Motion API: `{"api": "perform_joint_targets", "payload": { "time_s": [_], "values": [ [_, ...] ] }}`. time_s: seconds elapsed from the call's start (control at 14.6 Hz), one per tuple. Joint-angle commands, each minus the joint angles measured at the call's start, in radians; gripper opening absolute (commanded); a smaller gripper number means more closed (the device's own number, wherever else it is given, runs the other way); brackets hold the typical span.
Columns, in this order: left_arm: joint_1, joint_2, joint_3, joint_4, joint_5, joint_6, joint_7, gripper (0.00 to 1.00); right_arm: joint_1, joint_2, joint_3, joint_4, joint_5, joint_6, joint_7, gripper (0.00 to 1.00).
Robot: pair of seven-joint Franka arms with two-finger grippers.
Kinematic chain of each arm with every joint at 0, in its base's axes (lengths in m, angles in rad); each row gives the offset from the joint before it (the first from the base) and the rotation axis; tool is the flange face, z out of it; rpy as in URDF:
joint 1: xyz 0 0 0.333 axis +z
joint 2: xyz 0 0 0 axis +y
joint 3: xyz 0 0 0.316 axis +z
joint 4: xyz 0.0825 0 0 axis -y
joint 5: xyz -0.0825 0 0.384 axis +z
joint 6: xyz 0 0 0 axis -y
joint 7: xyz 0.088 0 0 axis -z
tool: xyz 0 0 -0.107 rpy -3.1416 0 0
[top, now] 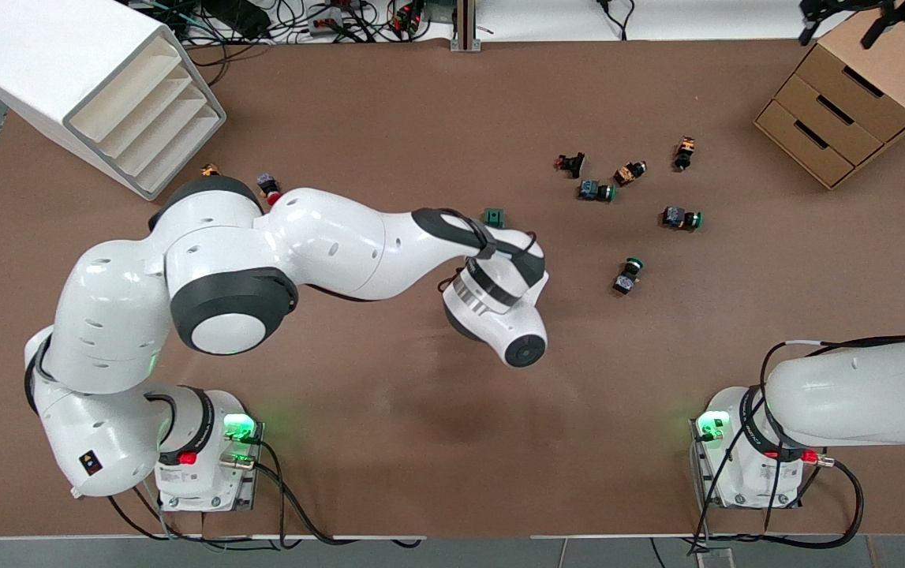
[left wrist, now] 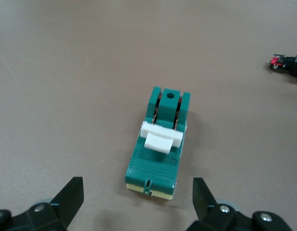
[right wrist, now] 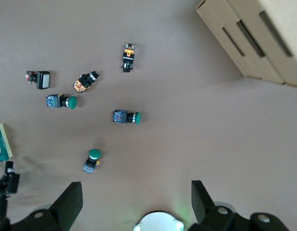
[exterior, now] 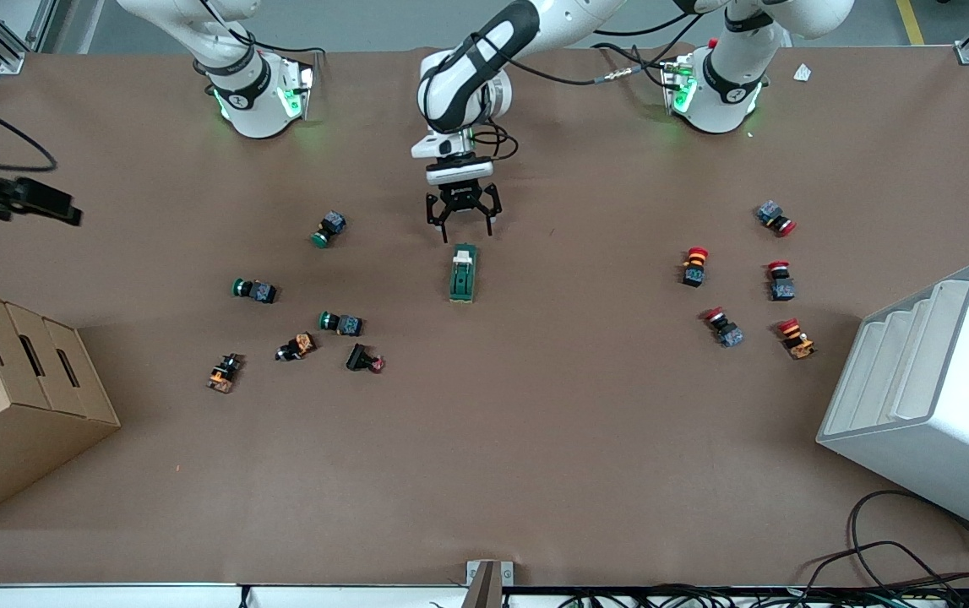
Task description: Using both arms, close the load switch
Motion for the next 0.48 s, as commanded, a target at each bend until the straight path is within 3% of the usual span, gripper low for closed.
{"api": "perform_joint_targets", "payload": {
  "time_s": [0.0, 0.2, 0.41],
  "values": [
    [-0.003, 0.015, 0.006, -0.006, 0.112, 0.009, -0.072, 1.00, 0.101, -0.028, 0.006, -0.067, 0.021, 0.056, 0.209, 1.00],
    [-0.001, 0.059, 0.009, -0.001, 0.239, -0.007, -0.080, 0.99, 0.177, -0.026, 0.006, -0.141, 0.088, 0.097, 0.431, 1.00],
    [-0.001, 0.075, 0.014, 0.004, 0.270, -0.007, -0.075, 0.99, 0.229, -0.028, 0.006, -0.242, 0.183, 0.172, 0.580, 1.00]
  ]
}}
